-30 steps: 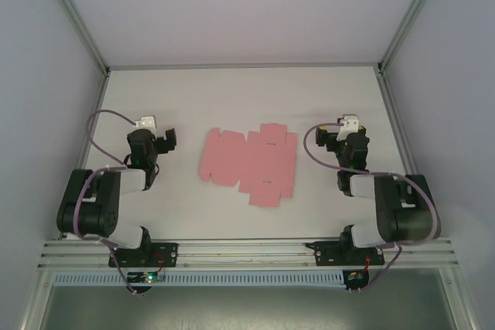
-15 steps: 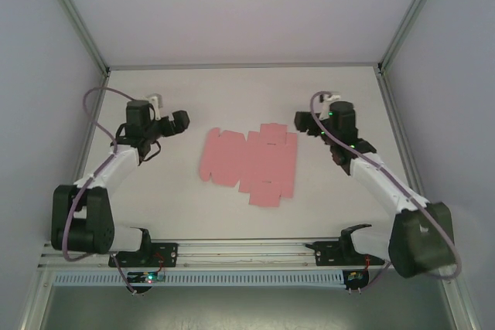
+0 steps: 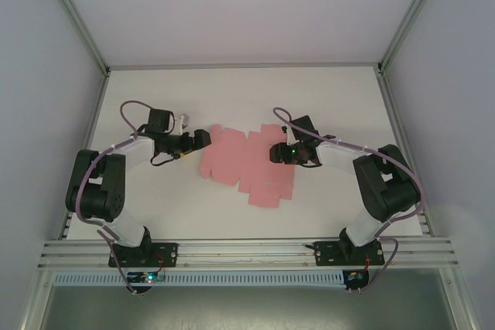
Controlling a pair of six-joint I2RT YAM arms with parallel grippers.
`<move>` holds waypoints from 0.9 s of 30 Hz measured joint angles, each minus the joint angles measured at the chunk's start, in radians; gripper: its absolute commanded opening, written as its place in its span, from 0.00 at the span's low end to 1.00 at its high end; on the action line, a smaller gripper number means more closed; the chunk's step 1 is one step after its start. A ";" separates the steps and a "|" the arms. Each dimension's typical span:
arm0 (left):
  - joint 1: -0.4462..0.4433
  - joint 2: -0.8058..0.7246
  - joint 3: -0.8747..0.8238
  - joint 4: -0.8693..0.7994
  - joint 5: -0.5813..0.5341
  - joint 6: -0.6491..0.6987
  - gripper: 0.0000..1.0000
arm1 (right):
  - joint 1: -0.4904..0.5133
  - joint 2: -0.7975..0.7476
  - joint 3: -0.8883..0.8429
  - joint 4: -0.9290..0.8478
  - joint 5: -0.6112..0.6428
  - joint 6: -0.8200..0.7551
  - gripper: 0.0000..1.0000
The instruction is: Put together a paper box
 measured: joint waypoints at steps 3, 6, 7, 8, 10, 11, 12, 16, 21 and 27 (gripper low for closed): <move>-0.035 0.027 0.013 -0.001 0.041 0.001 0.96 | -0.006 0.008 -0.009 0.043 -0.014 0.005 0.52; -0.082 0.057 0.035 -0.005 0.074 0.004 0.86 | -0.006 0.013 -0.020 0.077 -0.024 0.005 0.52; -0.097 0.065 0.042 -0.005 0.086 0.004 0.83 | -0.006 0.015 -0.022 0.086 -0.026 0.005 0.52; -0.108 0.070 0.048 -0.004 0.096 0.004 0.79 | -0.006 0.017 -0.023 0.095 -0.027 0.005 0.52; -0.128 0.073 0.055 -0.004 0.109 0.002 0.69 | -0.006 0.021 -0.026 0.113 -0.028 0.005 0.52; -0.134 0.073 0.057 -0.004 0.111 0.002 0.62 | -0.006 0.023 -0.028 0.123 -0.030 0.005 0.52; -0.139 0.073 0.059 -0.004 0.111 0.001 0.53 | -0.006 0.023 -0.031 0.132 -0.032 0.005 0.52; -0.144 0.073 0.063 -0.003 0.106 -0.003 0.13 | -0.006 0.022 -0.042 0.159 -0.043 0.004 0.54; -0.149 0.068 0.069 -0.003 0.103 0.004 0.00 | -0.013 -0.021 -0.047 0.136 -0.061 -0.012 0.68; -0.151 -0.042 0.057 0.007 0.086 0.004 0.00 | -0.095 -0.227 -0.062 0.091 -0.104 -0.048 0.79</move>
